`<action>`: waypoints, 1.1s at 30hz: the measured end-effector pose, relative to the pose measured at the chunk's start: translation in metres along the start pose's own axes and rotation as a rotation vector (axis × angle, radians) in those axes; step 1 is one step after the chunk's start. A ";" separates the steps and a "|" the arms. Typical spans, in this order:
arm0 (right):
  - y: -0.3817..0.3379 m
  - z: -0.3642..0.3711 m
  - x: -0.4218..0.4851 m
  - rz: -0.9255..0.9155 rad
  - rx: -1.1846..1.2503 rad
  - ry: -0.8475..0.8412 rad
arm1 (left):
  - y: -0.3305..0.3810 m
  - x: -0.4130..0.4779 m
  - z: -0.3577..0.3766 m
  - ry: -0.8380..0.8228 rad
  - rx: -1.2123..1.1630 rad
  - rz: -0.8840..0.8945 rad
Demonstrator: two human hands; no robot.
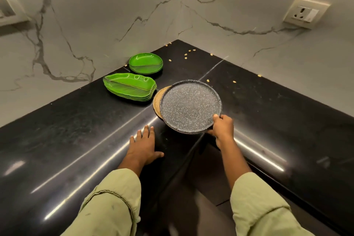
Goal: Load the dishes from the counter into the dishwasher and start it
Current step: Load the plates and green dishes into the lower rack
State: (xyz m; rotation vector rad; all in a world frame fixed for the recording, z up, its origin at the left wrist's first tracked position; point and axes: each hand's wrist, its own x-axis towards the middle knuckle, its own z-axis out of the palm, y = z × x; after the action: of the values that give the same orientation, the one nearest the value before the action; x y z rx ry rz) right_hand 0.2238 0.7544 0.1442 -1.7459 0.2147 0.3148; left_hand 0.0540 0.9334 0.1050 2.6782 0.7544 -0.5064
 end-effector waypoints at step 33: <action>0.170 -0.212 -0.260 0.023 0.145 0.191 | 0.031 -0.307 0.113 0.292 0.213 0.172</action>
State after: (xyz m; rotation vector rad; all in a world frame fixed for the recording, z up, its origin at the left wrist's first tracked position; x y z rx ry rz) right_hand -0.0563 0.5052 0.1089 -1.6301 0.3863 0.1444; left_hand -0.2017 0.7304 0.1375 3.0242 0.5617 -0.1608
